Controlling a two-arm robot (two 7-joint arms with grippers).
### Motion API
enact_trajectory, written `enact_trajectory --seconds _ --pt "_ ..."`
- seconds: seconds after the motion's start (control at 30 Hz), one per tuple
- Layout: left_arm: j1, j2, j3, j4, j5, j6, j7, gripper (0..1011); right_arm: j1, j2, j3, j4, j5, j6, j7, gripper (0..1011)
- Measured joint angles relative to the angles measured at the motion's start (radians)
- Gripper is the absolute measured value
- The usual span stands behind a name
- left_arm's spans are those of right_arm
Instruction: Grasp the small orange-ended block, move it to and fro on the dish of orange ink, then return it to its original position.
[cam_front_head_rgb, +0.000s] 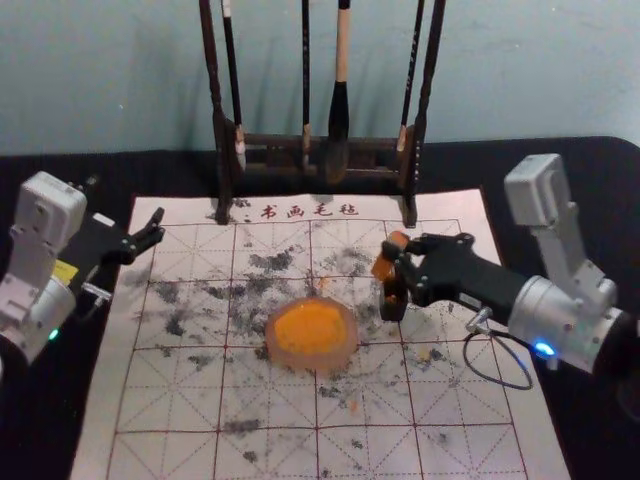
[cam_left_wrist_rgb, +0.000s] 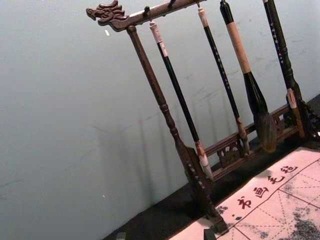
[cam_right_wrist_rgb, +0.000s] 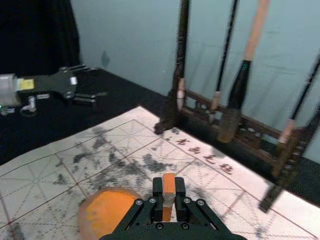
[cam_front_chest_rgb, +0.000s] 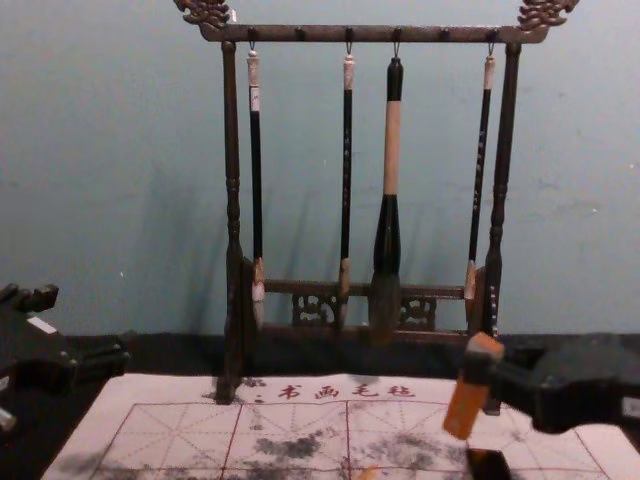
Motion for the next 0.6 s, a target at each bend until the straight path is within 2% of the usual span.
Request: enact_trajectory --seconds 0.03,0.33,0.6 --pt "0.0 0.0 0.0 0.0 0.0 0.0 0.0 1001 0.0 0.0 0.0 0.0 0.0 0.0 0.0 127" --pt "0.0 0.0 0.0 0.0 0.0 0.0 0.0 1001 0.075 -0.032 -0.084 0.059 -0.022 0.019 0.026 127" --pt "0.0 0.0 0.0 0.0 0.0 0.0 0.0 1001 0.122 -0.062 -0.135 0.118 -0.054 0.04 0.023 127"
